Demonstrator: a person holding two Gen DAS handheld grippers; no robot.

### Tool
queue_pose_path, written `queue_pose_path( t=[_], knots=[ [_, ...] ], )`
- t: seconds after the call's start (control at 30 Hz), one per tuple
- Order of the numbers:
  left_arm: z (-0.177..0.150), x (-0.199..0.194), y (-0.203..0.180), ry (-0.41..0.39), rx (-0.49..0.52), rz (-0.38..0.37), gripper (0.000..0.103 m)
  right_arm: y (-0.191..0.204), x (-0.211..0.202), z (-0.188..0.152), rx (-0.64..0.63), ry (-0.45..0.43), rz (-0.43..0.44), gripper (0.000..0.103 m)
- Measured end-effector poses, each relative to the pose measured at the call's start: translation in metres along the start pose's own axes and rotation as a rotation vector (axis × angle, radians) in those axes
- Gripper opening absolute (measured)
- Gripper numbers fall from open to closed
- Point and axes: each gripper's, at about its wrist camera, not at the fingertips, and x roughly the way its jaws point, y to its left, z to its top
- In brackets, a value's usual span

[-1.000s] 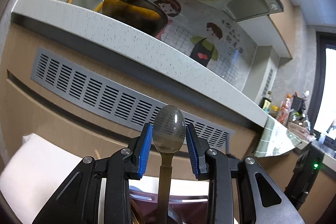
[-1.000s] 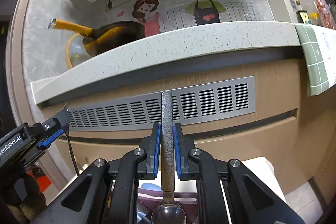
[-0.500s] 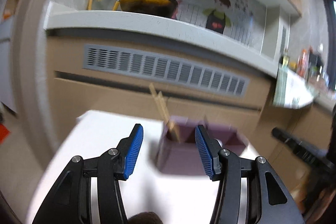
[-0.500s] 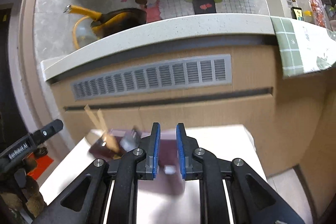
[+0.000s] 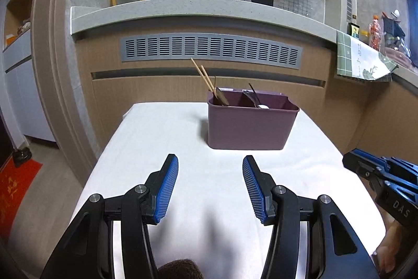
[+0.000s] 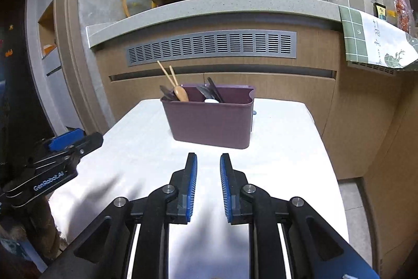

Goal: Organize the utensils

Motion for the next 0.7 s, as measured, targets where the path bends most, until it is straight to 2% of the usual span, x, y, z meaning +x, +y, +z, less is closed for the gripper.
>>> queue_pose_path(
  t=[0.7],
  knots=[
    [0.0,-0.0005,-0.0028,0.03,-0.005,-0.022,0.052,0.0047,0.0025,-0.0035,-0.029,0.021,-0.018,0.019]
  ],
)
